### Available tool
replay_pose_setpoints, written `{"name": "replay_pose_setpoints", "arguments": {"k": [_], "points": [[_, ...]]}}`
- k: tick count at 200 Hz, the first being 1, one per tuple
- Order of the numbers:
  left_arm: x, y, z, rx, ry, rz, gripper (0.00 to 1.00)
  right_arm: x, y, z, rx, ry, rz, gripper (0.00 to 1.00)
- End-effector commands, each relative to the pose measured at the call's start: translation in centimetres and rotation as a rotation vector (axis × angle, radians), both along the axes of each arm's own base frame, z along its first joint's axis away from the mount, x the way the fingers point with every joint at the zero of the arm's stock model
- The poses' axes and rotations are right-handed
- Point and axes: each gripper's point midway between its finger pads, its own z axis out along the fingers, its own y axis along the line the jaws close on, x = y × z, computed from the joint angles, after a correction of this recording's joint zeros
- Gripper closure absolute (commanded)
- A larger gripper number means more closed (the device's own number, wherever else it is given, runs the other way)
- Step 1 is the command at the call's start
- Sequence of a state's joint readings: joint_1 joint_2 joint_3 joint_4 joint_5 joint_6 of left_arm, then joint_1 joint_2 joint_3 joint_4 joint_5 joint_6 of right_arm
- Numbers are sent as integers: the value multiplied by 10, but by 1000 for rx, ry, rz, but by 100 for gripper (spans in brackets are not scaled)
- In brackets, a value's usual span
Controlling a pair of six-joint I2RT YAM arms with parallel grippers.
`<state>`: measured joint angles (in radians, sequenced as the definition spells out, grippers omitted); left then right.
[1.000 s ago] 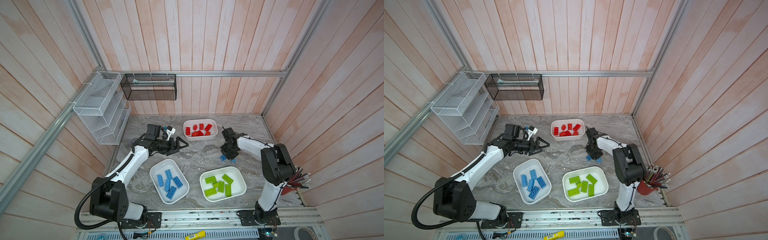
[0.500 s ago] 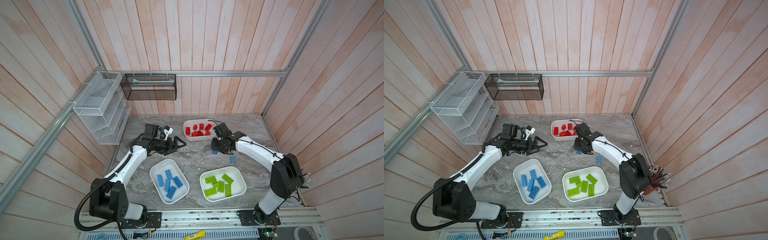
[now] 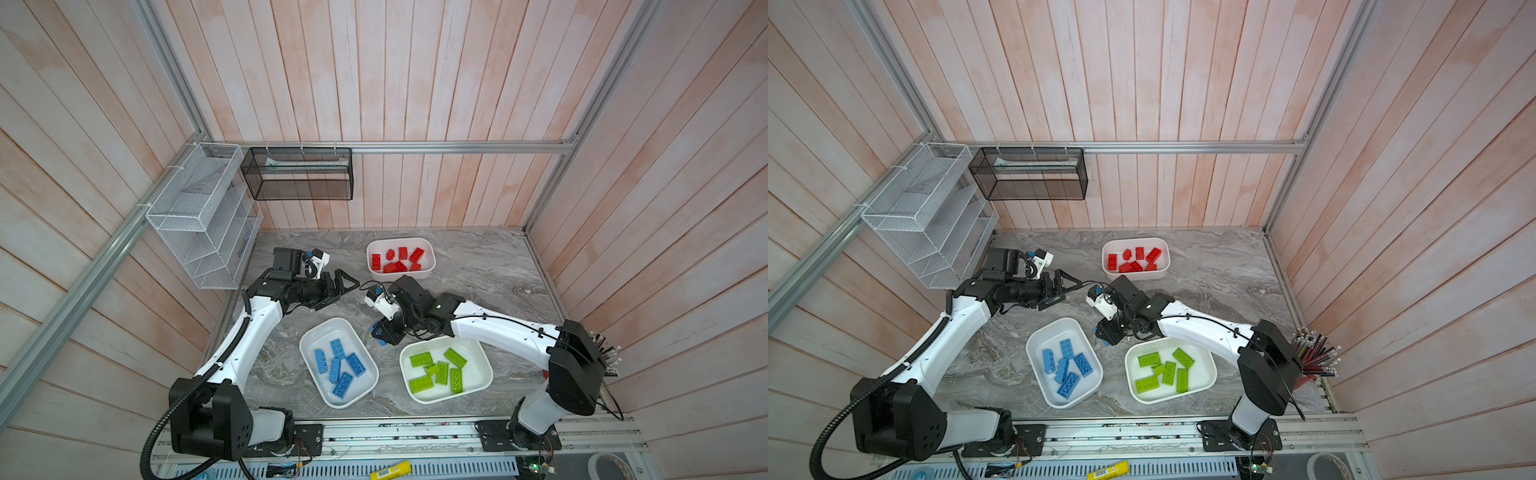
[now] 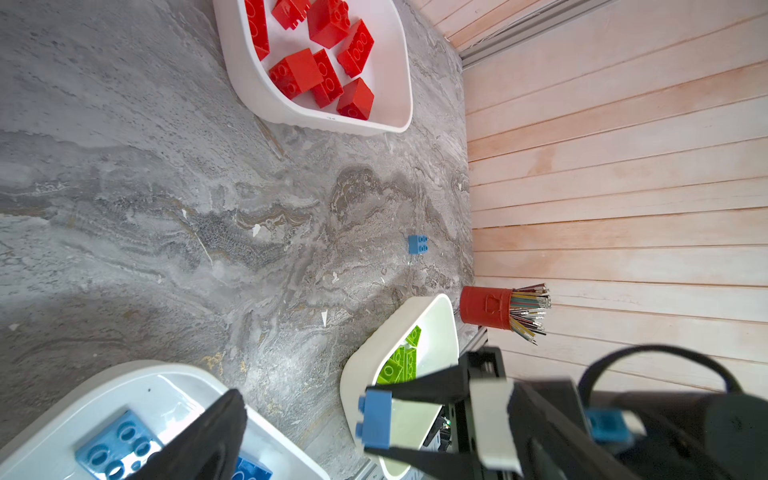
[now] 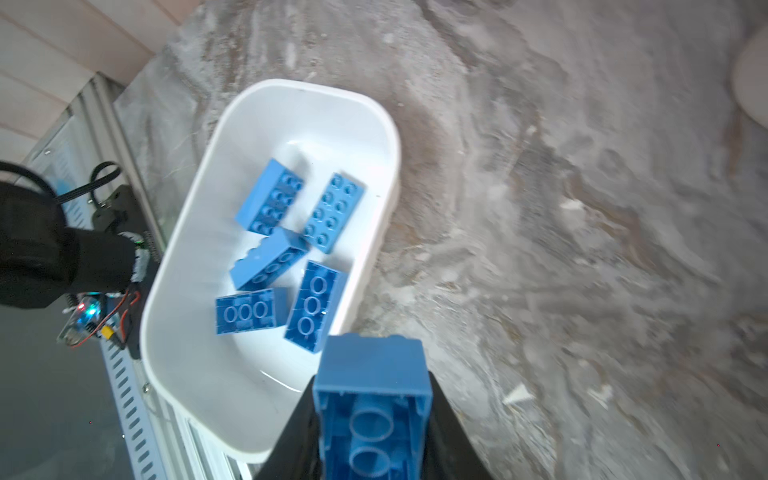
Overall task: Sort the legos into containers by color
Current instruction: 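Carry the blue brick with the right gripper into the blue tray, release, then move the right gripper to the small blue brick and grasp it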
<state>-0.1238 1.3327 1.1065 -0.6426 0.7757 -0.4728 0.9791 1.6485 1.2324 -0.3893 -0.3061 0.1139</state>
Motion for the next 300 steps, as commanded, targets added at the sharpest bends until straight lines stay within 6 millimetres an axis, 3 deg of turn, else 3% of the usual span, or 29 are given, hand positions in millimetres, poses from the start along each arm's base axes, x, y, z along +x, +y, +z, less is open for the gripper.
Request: {"name": "replay_pose_setpoints", "arguments": {"k": [1,30,50,73,86,105,132,162,204,231,251,273,300], "points": [[-2,9,-2,24,9,38,0,-26,34,1,66,-42,191,69],[-7,14,-6,33,25,49,0,-57,56,-22,40,-42,304,69],[-11,15,-6,33,27,51,0,-66,69,-35,16,-56,346,68],[-15,15,-6,31,28,53,0,-68,80,-43,10,-60,360,61],[-16,16,-7,31,30,54,0,-65,81,-47,-12,-64,358,51],[-16,15,-7,21,26,57,0,-61,82,-37,-13,-75,351,39],[-13,13,-6,8,28,48,0,-41,70,12,71,-70,278,36],[-10,8,-1,-30,20,35,0,-7,13,52,90,-66,128,35],[-7,2,2,-73,16,20,0,44,-93,68,20,-45,-190,33],[-4,-2,4,-93,12,9,0,82,-168,52,-72,66,-522,34],[-2,-3,3,-98,14,3,0,93,-202,43,-116,43,-585,34],[0,-5,-1,-100,26,-6,0,115,-250,27,-185,67,-779,33],[2,-6,-2,-98,24,-14,0,121,-274,3,-270,147,-900,35]]}}
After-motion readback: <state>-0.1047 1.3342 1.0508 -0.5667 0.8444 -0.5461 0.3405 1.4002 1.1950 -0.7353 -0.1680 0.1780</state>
